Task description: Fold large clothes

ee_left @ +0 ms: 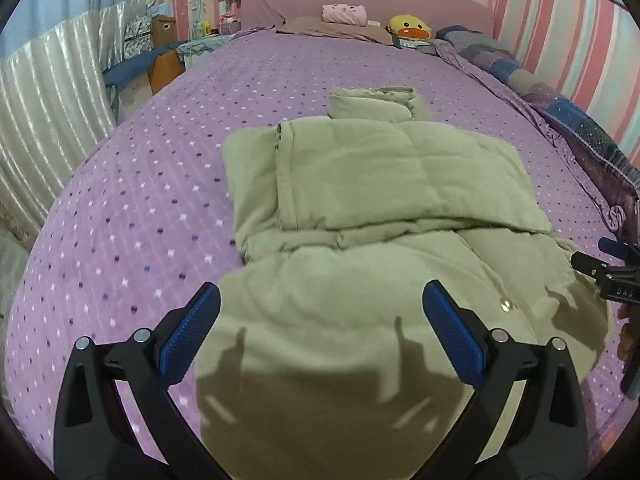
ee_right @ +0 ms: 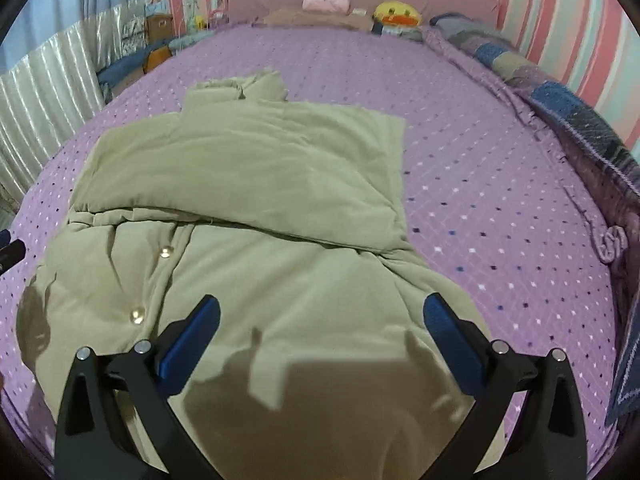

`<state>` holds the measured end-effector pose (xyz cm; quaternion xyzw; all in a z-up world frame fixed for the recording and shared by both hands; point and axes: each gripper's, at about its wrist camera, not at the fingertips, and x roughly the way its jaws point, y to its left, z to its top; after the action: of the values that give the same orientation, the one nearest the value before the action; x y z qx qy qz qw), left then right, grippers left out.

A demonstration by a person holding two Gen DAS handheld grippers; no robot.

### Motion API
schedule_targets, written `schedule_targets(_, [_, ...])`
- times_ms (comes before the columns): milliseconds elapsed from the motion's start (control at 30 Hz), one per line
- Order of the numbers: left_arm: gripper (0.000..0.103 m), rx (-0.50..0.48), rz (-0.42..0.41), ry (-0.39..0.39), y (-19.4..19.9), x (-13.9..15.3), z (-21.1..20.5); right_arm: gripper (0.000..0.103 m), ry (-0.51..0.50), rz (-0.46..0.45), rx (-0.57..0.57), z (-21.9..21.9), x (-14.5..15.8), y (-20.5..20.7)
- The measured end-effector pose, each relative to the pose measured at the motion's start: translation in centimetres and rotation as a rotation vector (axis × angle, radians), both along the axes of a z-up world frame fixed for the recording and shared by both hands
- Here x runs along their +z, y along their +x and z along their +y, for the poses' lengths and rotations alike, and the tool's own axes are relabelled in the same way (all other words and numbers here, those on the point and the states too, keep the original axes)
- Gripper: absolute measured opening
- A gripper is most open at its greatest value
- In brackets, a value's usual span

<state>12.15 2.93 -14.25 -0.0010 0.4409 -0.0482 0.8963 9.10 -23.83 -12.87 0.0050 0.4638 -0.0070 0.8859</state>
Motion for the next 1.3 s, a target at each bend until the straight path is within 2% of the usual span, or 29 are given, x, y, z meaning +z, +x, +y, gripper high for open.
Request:
schedule_targets(67, [0.1,0.007,-0.012,0.011,-1.0,0.1,-0.2,0.101,0.007,-0.033,-0.012,-0.1,0.0,-1.0])
schedule_targets(267, [0.1,0.001,-0.047,0.047,-3.2,1.0,-0.9,0.101,0.039,-0.027,-0.059,-0.6,-0.9,-3.4])
schedule_targets(500, [0.1,0.044,-0.053,0.077,-4.5,0.4,-0.1,0.101,0.08,-0.082,-0.169,-4.2,-1.2,-6.4])
schedule_targets(767, [0.1,0.087,-0.041,0.067,-5.2,-1.0,2.3,0.101,-0.009,-0.15,-0.224,-6.9,-1.1,-9.5])
schedule_targets(867, [0.1,0.099,-0.036,0.066,-5.4,-1.8,3.5,0.101,-0.046,-0.213,-0.263,-7.9,-0.3,-11.1])
schedule_targets(933, [0.1,0.114,-0.021,0.055,-5.7,-2.5,4.7,0.101,-0.031,-0.249,-0.283,-8.8,-0.1,-12.2])
schedule_targets(1033, [0.1,0.124,0.008,0.017,-6.5,-3.8,6.6,0.101,0.036,-0.189,-0.288,-10.5,-1.4,-12.8])
schedule_targets(1100, [0.1,0.113,0.039,-0.03,-6.7,-5.0,7.3,0.101,0.027,-0.148,-0.286,-10.9,-2.5,-12.9])
schedule_targets(1233, [0.1,0.084,0.063,0.014,-6.8,-6.8,6.8,0.101,0.025,-0.15,-0.314,-11.4,-3.4,-13.0])
schedule_targets(1300, [0.1,0.069,0.086,0.0,-6.5,-7.7,6.6,0.101,0.047,-0.147,-0.321,-11.8,-3.6,-12.9])
